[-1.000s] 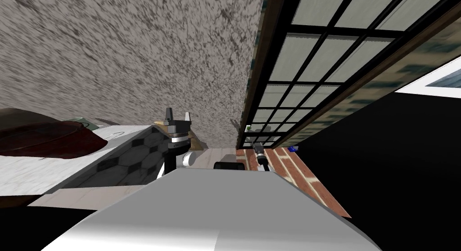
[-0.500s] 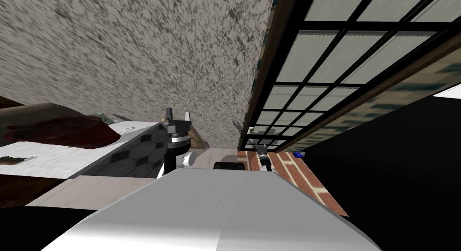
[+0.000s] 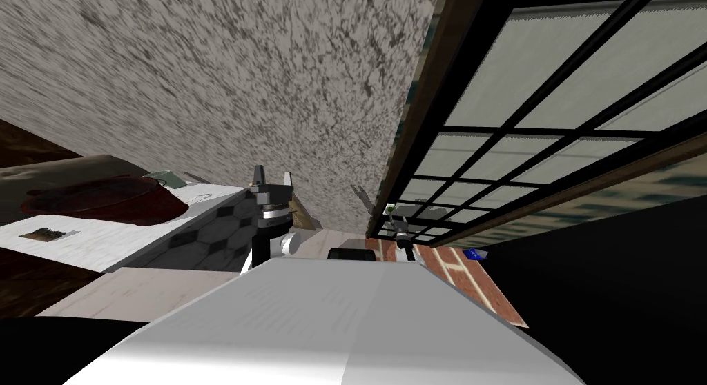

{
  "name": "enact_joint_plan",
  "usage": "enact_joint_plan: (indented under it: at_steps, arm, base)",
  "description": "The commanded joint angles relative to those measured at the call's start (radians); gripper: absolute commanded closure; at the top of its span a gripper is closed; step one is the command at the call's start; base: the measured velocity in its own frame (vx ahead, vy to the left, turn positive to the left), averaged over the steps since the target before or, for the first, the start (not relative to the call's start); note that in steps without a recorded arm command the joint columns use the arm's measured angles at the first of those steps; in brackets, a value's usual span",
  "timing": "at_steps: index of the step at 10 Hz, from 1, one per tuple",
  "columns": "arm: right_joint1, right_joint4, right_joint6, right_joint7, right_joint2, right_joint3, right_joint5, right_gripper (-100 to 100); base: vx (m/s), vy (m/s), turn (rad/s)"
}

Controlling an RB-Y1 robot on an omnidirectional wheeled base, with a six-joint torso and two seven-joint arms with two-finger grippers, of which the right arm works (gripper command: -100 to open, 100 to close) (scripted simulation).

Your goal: Pull the door open

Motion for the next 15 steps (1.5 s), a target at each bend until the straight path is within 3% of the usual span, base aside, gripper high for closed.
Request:
enact_joint_plan:
  at_steps: [1,4,5,10,15]
  arm:
    - [-0.021,0.004,-0.008,0.006,0.014,0.007,-0.001,-100]
    - [-0.028,0.018,-0.017,0.011,0.014,0.005,-0.002,-100]
    - [-0.028,0.018,-0.017,0.011,0.014,0.005,-0.002,100]
    - [-0.028,0.018,-0.017,0.011,0.014,0.005,-0.002,100]
    - [0.01,0.029,-0.014,-0.111,-0.006,0.006,-0.039,100]
  base:
    - [0.214,-0.029,0.113]
    - [0.074,0.014,0.002]
    - [0.003,0.002,0.021]
    - [-0.003,0.004,0.006]
    - [-0.119,0.004,0.02]
